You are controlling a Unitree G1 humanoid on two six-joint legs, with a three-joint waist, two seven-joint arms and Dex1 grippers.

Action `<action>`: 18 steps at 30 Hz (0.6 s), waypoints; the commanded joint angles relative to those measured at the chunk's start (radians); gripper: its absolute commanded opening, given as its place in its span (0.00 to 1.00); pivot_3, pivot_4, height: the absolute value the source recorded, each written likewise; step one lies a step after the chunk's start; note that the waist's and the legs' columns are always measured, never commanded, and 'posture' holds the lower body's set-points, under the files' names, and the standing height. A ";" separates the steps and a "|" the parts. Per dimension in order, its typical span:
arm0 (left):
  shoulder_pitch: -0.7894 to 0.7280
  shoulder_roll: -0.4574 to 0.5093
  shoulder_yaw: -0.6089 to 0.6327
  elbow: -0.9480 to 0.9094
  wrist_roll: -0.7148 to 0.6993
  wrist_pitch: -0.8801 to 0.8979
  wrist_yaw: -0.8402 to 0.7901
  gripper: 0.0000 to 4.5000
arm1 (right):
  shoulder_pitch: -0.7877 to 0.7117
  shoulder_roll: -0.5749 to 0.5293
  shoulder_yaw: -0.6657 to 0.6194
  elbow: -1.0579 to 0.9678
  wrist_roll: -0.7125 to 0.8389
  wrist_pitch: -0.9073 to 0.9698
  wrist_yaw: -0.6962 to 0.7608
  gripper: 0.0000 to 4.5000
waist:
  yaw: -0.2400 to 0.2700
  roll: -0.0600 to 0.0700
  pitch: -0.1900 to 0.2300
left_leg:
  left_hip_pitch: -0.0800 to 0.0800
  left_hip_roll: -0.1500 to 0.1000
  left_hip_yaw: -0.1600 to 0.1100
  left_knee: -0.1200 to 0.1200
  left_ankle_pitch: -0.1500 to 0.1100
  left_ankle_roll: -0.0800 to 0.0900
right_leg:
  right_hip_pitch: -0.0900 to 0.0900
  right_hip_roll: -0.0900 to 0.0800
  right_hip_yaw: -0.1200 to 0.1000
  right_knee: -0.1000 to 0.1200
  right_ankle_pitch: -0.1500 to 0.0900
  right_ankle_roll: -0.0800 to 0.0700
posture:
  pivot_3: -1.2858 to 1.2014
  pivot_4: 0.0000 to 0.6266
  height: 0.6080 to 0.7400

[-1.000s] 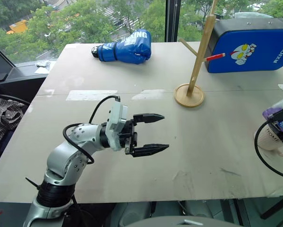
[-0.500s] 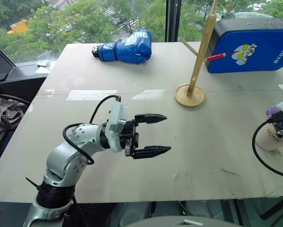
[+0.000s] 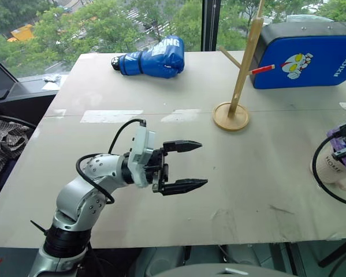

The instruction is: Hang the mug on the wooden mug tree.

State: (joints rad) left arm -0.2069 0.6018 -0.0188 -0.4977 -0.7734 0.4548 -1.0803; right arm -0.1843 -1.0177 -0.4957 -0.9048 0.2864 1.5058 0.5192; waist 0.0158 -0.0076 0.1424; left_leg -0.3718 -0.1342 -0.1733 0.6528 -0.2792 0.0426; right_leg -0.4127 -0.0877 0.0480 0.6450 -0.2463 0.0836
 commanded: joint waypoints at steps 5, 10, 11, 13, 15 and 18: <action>0.011 -0.003 0.007 -0.015 0.006 -0.033 -0.012 1.00 | 0.039 -0.038 -0.121 -0.022 0.017 0.067 0.054 0.39 | 0.005 0.000 0.000 | -0.001 0.000 0.000 0.000 0.000 0.000 | 0.000 0.000 0.000 -0.001 0.000 0.000 | 0.52 0.24 1.00; 0.010 -0.010 -0.008 -0.010 0.015 -0.040 -0.016 1.00 | 0.139 -0.043 -0.163 -0.007 -0.001 0.059 0.052 0.72 | 0.003 0.000 0.000 | -0.001 0.000 0.000 0.000 0.000 0.000 | 0.000 0.000 -0.001 -0.001 0.000 0.000 | 0.52 0.24 1.00; 0.010 -0.011 -0.009 -0.009 0.016 -0.041 -0.016 1.00 | 0.144 -0.039 -0.165 0.001 -0.008 0.053 0.042 0.80 | 0.002 0.000 0.000 | -0.001 0.000 0.000 0.000 0.000 0.000 | 0.000 0.000 -0.001 -0.001 0.000 0.000 | 0.52 0.24 1.00; 0.008 -0.013 -0.011 -0.009 0.018 -0.041 -0.015 1.00 | 0.165 -0.035 -0.170 0.018 -0.011 0.041 0.043 0.98 | 0.002 0.000 0.000 | -0.001 0.000 0.000 0.000 0.000 0.000 | 0.000 0.000 0.000 0.000 0.000 0.000 | 0.52 0.24 1.00; 0.007 -0.014 -0.012 -0.011 0.019 -0.041 -0.013 1.00 | 0.171 -0.025 -0.174 0.026 -0.007 0.039 0.048 0.99 | 0.002 0.000 0.000 | -0.001 0.000 0.000 0.000 0.000 0.000 | 0.000 0.000 0.000 -0.001 0.000 0.000 | 0.52 0.24 1.00; 0.011 -0.012 -0.013 -0.019 0.019 -0.038 -0.006 1.00 | 0.183 -0.024 -0.175 0.040 -0.014 0.024 0.041 0.99 | 0.002 0.000 0.000 | -0.001 0.000 0.000 0.000 0.000 0.000 | 0.000 0.000 -0.001 0.000 0.000 0.000 | 0.52 0.24 1.00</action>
State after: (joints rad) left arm -0.1937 0.5929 -0.0394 -0.4961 -0.7490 0.4303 -1.0871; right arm -0.0031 -1.0380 -0.6287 -0.8618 0.2945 1.5538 0.5698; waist 0.0176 -0.0075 0.1424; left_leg -0.3726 -0.1341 -0.1734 0.6531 -0.2792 0.0427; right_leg -0.4128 -0.0878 0.0475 0.6445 -0.2461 0.0836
